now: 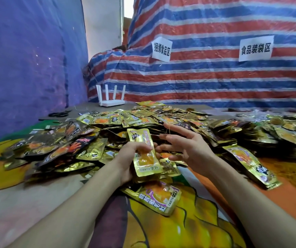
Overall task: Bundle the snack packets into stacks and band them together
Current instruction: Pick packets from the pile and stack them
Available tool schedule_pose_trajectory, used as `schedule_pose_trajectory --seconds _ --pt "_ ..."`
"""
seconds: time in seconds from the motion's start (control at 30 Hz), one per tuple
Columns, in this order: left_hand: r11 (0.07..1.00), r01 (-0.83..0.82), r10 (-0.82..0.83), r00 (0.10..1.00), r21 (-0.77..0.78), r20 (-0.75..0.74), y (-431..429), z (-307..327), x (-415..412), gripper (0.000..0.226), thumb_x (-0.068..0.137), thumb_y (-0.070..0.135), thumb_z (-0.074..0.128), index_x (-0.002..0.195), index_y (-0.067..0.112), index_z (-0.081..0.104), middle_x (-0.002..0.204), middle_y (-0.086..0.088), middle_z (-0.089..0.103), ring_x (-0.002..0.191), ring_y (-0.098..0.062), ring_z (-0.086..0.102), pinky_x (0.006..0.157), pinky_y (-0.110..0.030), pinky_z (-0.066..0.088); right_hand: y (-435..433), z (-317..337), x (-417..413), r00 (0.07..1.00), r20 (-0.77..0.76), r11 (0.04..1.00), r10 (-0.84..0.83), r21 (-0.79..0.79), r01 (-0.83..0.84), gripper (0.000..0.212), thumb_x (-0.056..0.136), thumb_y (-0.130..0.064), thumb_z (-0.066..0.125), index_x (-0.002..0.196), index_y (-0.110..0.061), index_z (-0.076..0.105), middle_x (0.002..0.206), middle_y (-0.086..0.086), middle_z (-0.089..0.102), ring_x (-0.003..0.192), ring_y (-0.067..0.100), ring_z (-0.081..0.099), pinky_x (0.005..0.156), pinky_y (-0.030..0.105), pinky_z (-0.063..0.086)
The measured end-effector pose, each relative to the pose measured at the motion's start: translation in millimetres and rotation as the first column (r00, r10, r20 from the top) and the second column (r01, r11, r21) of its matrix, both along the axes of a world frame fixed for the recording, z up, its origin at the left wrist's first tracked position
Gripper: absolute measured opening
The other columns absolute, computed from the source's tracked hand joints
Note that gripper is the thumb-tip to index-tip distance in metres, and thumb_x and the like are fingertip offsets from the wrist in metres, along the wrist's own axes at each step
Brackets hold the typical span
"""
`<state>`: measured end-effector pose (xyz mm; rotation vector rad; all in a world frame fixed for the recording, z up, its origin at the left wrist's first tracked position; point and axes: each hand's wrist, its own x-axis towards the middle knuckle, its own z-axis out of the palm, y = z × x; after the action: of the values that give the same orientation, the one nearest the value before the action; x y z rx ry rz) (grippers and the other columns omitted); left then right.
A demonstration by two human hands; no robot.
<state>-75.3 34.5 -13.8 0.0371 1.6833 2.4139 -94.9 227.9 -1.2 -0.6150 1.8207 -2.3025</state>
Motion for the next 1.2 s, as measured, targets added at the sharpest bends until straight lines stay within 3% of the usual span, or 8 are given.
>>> schedule_pose_trajectory --seconds 0.17,0.37,0.47,0.53,0.63,0.77,1.0,1.2 --pt "0.930 -0.337 0.342 0.940 0.149 -0.009 -8 4 -8 0.009 0.085 0.005 0.061 0.085 0.002 0.069 0.082 -0.016 0.073 0.069 -0.031 0.068 0.062 -0.043 0.060 -3 -3 4 0.997 -0.023 0.992 -0.071 0.100 0.073 0.051 0.066 -0.020 0.087 0.116 -0.025 0.076 0.115 0.011 0.075 0.100 0.030 0.075 0.062 0.040 0.062" --pt "0.843 -0.477 0.495 0.869 0.250 -0.014 1 9 -4 0.024 0.082 0.012 0.074 0.059 0.010 0.078 0.079 -0.013 0.076 0.064 -0.029 0.073 0.071 -0.044 0.060 -38 -14 19 0.991 -0.133 0.980 -0.033 0.189 0.058 0.048 0.069 -0.014 0.092 0.111 -0.029 0.075 0.123 0.001 0.070 0.103 0.022 0.074 0.071 0.045 0.063" --pt "0.842 -0.462 0.475 0.880 0.279 0.024 10 10 1 0.012 0.079 0.020 0.079 0.084 0.009 0.078 0.097 -0.017 0.075 0.081 -0.036 0.073 0.077 -0.059 0.059 -51 -16 27 0.946 -0.302 0.943 -0.117 0.265 0.202 0.053 0.067 -0.023 0.091 0.115 -0.033 0.071 0.121 -0.008 0.069 0.110 0.017 0.068 0.086 0.047 0.059" --pt "0.880 -0.379 0.395 0.919 0.285 0.000 15 7 2 0.012 0.083 0.025 0.076 0.083 0.014 0.079 0.097 -0.013 0.077 0.078 -0.032 0.074 0.067 -0.049 0.062 -53 -17 28 0.922 -0.350 0.940 -0.167 0.226 0.256 0.055 0.071 -0.014 0.091 0.119 -0.027 0.069 0.124 -0.008 0.068 0.113 0.015 0.066 0.098 0.044 0.055" --pt "0.905 -0.234 0.261 0.965 0.355 -0.031 20 4 1 0.024 0.093 0.027 0.066 0.077 0.016 0.082 0.089 -0.008 0.077 0.075 -0.023 0.076 0.055 -0.032 0.058 -52 -20 28 0.884 -0.415 0.934 -0.215 0.177 0.311 0.058 0.072 -0.005 0.089 0.121 -0.024 0.066 0.120 -0.014 0.067 0.108 -0.003 0.063 0.090 0.017 0.052" --pt "0.935 -0.153 0.197 0.974 0.319 -0.112 20 5 3 0.029 0.100 0.032 0.055 0.106 0.019 0.080 0.111 -0.008 0.076 0.100 -0.023 0.074 0.075 -0.034 0.060 -53 -25 26 0.862 -0.448 0.932 -0.235 0.149 0.331 0.063 0.070 -0.004 0.090 0.124 -0.024 0.064 0.121 -0.012 0.067 0.110 -0.001 0.063 0.091 0.016 0.050" --pt "0.954 -0.146 0.178 0.979 0.263 -0.103 20 6 7 0.030 0.098 0.036 0.056 0.112 0.022 0.078 0.120 -0.009 0.073 0.112 -0.028 0.069 0.103 -0.044 0.051 -48 -23 17 0.846 -0.503 0.925 -0.179 0.206 0.318 0.072 0.058 -0.015 0.085 0.124 -0.029 0.061 0.123 -0.023 0.065 0.117 -0.005 0.058 0.092 0.008 0.044" --pt "0.965 -0.154 0.179 0.979 0.215 -0.103 24 2 7 0.024 0.097 0.036 0.060 0.095 0.027 0.082 0.121 -0.001 0.072 0.121 -0.024 0.064 0.106 -0.043 0.047 -42 -17 20 0.692 -0.699 0.722 -0.179 0.385 0.575 0.079 0.057 -0.042 0.090 0.128 -0.027 0.059 0.127 -0.015 0.055 0.121 0.003 0.053 0.099 0.020 0.044"
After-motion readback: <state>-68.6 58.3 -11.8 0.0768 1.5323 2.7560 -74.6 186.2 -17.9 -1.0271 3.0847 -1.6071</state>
